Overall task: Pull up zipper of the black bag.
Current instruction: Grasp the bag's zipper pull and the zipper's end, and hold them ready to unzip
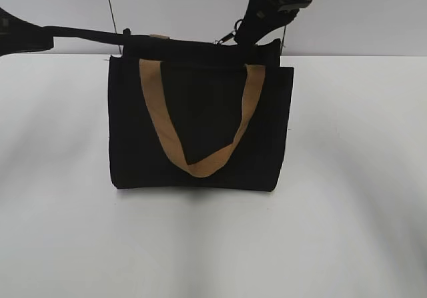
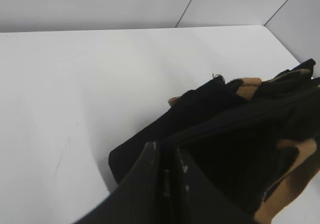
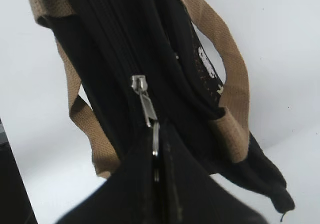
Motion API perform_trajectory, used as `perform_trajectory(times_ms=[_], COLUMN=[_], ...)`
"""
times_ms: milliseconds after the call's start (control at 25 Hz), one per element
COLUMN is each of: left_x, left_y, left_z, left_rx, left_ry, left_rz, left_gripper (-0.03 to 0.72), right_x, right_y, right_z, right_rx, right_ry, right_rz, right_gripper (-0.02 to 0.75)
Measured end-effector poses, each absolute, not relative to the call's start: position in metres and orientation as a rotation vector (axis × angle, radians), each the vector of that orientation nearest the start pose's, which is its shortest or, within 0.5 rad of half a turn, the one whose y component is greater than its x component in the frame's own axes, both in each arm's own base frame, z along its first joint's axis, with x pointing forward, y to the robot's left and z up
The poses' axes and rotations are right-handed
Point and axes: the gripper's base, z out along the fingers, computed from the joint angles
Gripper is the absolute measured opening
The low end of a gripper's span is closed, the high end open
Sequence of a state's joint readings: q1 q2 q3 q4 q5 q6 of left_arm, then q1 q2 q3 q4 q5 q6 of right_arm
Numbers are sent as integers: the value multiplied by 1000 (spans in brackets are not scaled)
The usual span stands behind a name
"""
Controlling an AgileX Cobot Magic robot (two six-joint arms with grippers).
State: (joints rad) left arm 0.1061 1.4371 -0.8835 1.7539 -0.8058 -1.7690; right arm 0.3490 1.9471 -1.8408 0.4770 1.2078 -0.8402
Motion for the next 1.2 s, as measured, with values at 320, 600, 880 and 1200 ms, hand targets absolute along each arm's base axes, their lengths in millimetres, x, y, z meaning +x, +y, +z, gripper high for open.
perform_trajectory(times_ms=[320, 600, 880, 1200], left_x=[301, 303, 303, 303], left_y=[-28, -28, -28, -27], left_z=[259, 255, 255, 254], left_rx=[319, 314, 314, 310], left_ry=[2123, 2136, 2136, 2137], left_rz=[-746, -757, -757, -750], left_gripper=[22, 22, 22, 22], right_x=[385, 382, 382, 383], right_y=[171, 166, 166, 163], right_z=[313, 318, 319, 318], right_rx=[-1358, -1311, -1236, -1199], right_ry=[2324, 2359, 2406, 2443], right_rz=[413, 367, 381, 337], right_gripper=[-15, -15, -15, -15])
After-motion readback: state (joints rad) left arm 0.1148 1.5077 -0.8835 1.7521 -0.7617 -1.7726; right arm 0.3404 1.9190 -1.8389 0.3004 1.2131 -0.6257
